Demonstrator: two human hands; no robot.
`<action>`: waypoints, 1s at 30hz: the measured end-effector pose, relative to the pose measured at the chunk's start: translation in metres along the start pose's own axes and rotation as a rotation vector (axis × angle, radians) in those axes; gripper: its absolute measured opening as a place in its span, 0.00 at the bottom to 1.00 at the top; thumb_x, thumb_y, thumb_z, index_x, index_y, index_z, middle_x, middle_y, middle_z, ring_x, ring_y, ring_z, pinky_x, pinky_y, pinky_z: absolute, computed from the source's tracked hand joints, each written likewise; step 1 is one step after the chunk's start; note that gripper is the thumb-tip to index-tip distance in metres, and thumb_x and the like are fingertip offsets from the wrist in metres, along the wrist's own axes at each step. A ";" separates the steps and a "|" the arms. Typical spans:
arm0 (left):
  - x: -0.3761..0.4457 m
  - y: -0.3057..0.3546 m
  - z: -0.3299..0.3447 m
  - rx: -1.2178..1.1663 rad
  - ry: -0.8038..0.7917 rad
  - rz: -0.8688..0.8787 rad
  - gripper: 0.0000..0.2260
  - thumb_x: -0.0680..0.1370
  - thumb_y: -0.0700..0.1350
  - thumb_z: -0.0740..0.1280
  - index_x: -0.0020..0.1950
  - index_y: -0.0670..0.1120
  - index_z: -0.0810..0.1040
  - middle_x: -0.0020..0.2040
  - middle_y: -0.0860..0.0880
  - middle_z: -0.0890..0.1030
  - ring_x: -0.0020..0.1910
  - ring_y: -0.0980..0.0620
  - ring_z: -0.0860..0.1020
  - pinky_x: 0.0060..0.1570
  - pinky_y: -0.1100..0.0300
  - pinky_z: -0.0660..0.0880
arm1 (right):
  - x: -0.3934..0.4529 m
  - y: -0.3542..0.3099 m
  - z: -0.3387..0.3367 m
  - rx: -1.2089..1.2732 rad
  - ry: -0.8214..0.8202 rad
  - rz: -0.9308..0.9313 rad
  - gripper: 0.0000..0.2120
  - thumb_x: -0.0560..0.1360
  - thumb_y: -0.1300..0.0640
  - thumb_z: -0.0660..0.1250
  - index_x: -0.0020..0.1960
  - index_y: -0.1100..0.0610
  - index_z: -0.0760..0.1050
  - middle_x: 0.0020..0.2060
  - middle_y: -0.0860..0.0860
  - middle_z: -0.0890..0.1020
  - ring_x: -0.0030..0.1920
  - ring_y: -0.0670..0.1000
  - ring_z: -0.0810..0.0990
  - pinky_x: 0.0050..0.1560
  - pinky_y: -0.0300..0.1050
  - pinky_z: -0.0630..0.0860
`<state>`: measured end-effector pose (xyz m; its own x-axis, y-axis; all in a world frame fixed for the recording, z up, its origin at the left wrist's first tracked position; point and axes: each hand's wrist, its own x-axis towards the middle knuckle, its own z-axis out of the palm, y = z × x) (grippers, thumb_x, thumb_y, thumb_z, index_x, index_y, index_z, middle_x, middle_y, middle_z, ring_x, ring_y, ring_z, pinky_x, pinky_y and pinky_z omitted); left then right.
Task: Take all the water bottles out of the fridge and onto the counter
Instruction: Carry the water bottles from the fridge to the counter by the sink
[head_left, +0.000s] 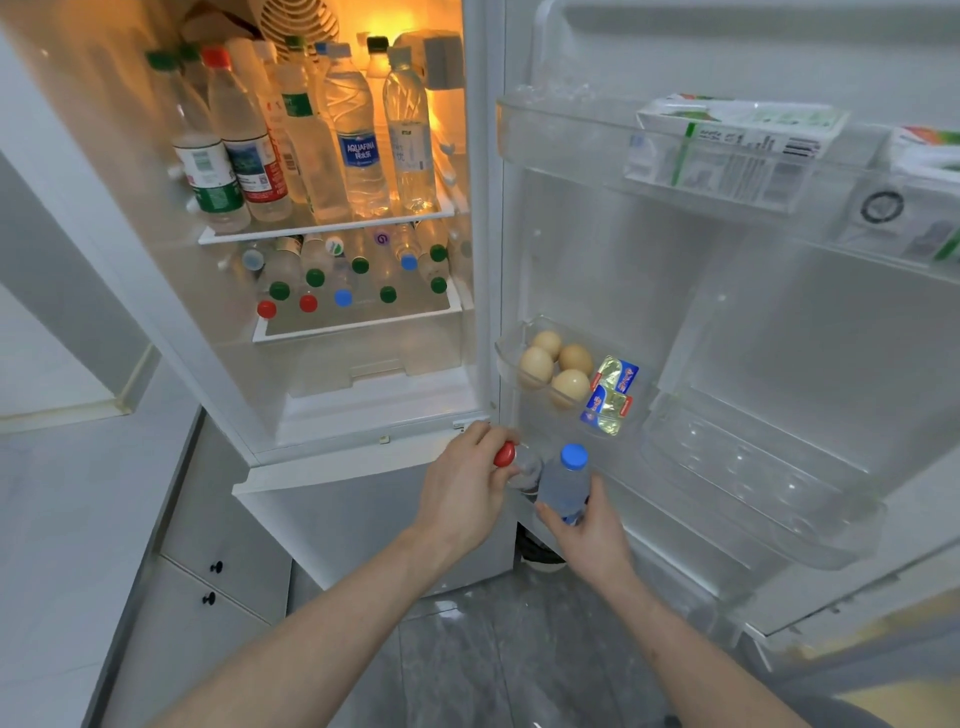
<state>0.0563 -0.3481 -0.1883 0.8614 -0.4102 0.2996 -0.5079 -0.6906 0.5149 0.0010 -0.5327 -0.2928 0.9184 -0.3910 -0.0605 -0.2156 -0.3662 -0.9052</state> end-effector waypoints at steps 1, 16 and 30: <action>-0.006 0.001 -0.006 -0.026 0.032 -0.004 0.10 0.80 0.46 0.69 0.60 0.54 0.77 0.54 0.58 0.75 0.49 0.53 0.76 0.42 0.60 0.70 | 0.000 0.002 0.001 0.002 -0.002 -0.002 0.23 0.73 0.50 0.79 0.61 0.45 0.71 0.53 0.41 0.81 0.53 0.41 0.81 0.46 0.40 0.75; -0.120 -0.003 -0.105 -0.100 0.166 -0.159 0.13 0.78 0.49 0.73 0.61 0.61 0.78 0.56 0.66 0.78 0.54 0.58 0.77 0.45 0.57 0.79 | -0.025 -0.014 0.003 0.043 0.034 -0.200 0.30 0.70 0.64 0.82 0.67 0.50 0.75 0.65 0.46 0.81 0.64 0.35 0.76 0.59 0.24 0.68; -0.293 -0.031 -0.169 -0.059 0.263 -0.475 0.16 0.78 0.47 0.74 0.61 0.63 0.78 0.57 0.67 0.77 0.54 0.57 0.78 0.48 0.55 0.79 | -0.183 -0.150 0.048 0.073 -0.516 -0.510 0.30 0.66 0.58 0.85 0.63 0.42 0.78 0.61 0.39 0.81 0.64 0.47 0.80 0.61 0.39 0.75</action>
<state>-0.1796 -0.1056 -0.1565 0.9719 0.1071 0.2095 -0.0675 -0.7260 0.6844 -0.1188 -0.3656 -0.1663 0.9419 0.2680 0.2024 0.2875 -0.3321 -0.8984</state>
